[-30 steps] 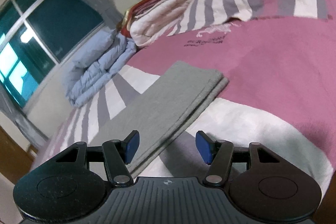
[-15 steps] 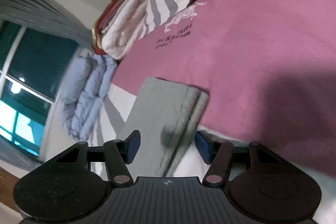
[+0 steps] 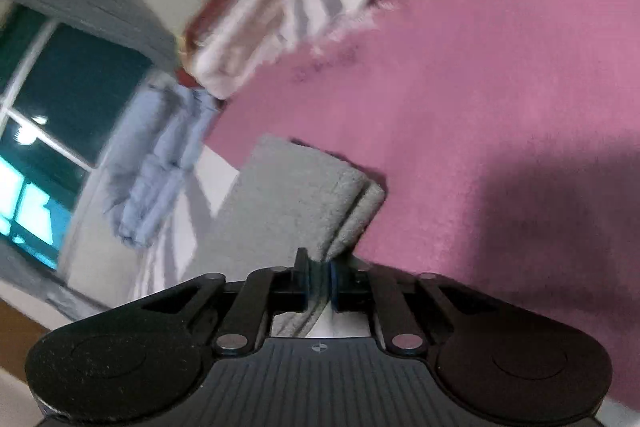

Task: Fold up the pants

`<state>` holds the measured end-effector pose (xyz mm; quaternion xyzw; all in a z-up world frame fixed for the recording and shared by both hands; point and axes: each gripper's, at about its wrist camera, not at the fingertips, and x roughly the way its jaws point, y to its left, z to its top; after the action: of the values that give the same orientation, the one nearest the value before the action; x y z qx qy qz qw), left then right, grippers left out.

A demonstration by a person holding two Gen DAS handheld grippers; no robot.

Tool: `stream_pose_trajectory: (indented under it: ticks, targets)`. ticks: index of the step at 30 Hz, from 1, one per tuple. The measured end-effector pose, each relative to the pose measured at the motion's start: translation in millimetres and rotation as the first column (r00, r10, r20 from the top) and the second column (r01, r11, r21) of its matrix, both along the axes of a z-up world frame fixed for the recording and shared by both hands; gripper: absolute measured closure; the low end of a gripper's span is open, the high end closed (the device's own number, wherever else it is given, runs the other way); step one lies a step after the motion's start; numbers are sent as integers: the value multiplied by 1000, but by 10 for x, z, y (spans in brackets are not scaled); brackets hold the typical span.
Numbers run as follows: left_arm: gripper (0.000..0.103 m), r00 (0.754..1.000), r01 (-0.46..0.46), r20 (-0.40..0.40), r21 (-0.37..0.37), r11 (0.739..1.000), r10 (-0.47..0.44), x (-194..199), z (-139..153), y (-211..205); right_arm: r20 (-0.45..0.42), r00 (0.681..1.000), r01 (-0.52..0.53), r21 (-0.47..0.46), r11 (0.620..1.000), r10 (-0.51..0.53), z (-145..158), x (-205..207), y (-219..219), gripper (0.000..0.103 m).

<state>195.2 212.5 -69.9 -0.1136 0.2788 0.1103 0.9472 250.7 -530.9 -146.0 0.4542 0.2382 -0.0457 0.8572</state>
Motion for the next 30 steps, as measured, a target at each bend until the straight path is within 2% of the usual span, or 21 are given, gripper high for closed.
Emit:
stream_pose_trajectory:
  ticks: [8,9,13,17,21,25,26,30]
  targets:
    - [62,1000,-2,2,1,1000,2,-1,5,-14,-4,1000,-10,119,993,11,-65,11,-143,94]
    - [62,1000,-1,3,1,1000,1,-2,7,-18,-7,1000,-6,128,992,7,-48,112,-115,93]
    - [62,1000,-2,6,5,1000,2,-2,2,-26,-27,999,-43,43,998,44,2,175,-64,94]
    - [62,1000,-3,14,6,1000,2,-13,-13,-20,-29,999,-38,85,996,40,-17,168,-95,94]
    - [61,1000,-1,26,-3,1000,1,-27,-25,0,-52,998,-47,-13,999,46,56,212,24,94]
    - [60,999,3,32,-3,1000,-3,-37,-35,-1,-57,998,-19,74,997,23,-13,229,-33,94]
    - [60,999,4,35,-6,1000,-3,-47,-37,5,-65,998,-24,71,997,28,1,243,-38,94]
    - [59,999,7,46,-18,1000,-6,-72,-40,31,-104,993,-62,-43,997,57,147,306,60,94]
